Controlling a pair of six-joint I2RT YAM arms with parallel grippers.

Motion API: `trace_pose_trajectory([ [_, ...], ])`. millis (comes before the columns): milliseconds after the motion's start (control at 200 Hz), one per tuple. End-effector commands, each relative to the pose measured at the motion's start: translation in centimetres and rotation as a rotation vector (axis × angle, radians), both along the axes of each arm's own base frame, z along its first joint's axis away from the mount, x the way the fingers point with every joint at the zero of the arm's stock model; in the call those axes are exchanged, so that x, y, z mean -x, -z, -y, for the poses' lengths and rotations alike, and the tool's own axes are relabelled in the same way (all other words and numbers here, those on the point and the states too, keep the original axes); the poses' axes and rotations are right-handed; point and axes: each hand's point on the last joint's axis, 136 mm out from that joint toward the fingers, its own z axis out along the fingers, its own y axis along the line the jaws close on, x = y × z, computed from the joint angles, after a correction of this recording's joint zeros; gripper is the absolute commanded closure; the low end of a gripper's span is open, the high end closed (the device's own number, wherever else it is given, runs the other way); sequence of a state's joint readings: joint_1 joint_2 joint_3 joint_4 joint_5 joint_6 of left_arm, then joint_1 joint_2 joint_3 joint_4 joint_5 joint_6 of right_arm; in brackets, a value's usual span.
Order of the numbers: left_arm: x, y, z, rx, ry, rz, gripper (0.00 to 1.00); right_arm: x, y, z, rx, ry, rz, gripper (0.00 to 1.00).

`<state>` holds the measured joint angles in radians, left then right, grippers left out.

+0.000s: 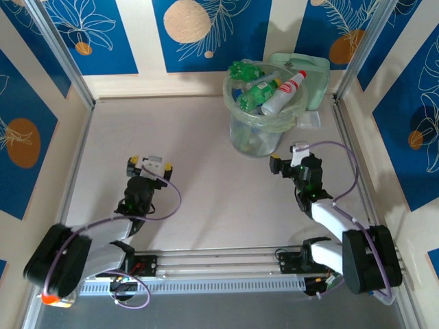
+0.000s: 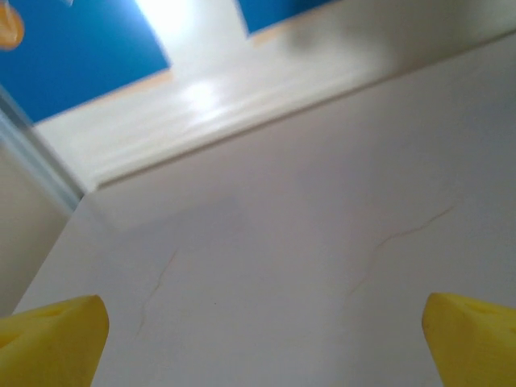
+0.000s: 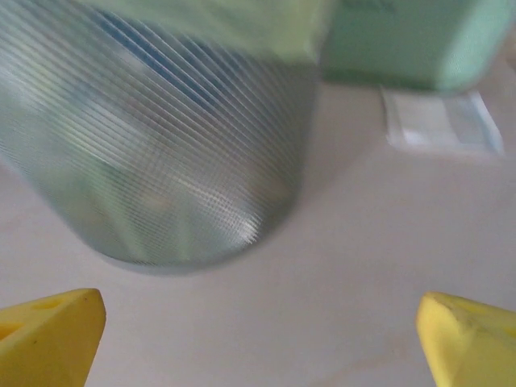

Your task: Put the plastic bottles in the bin

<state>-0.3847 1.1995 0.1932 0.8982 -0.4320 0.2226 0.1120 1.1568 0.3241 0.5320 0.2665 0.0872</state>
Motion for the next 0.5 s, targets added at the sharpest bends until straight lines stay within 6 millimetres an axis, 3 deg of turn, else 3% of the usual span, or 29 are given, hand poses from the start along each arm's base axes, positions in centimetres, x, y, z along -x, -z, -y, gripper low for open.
trace_pose_trajectory([
  [0, -0.9, 0.4, -2.7, 0.034, -0.079, 0.045, 0.01, -1.2, -0.4, 1.7, -0.087, 0.078, 0.057, 0.01],
  [110, -1.7, 0.4, -3.5, 0.118, -0.08, 0.079, 0.01, -1.6, -0.6, 2.7, -0.103, 0.096, 0.099, 0.01],
  [230, -2.9, 3.1, -4.1, 0.187, -0.045, 0.037, 0.01, -1.9, -0.3, 3.4, -0.116, 0.089, 0.121, 0.01],
  [290, -3.7, 3.7, -3.4, 0.183, 0.0, -0.01, 0.01, -2.3, 0.5, 3.6, -0.118, 0.091, 0.125, 0.01],
  [375, -4.8, 4.1, -1.8, 0.156, 0.084, -0.079, 0.01, -3.2, 1.8, 2.8, -0.129, 0.033, 0.118, 0.01],
  [495, -5.6, 4.4, -3.1, 0.169, -0.002, -0.107, 0.01, -4.4, 2.4, 1.7, -0.136, -0.035, 0.03, 0.01],
])
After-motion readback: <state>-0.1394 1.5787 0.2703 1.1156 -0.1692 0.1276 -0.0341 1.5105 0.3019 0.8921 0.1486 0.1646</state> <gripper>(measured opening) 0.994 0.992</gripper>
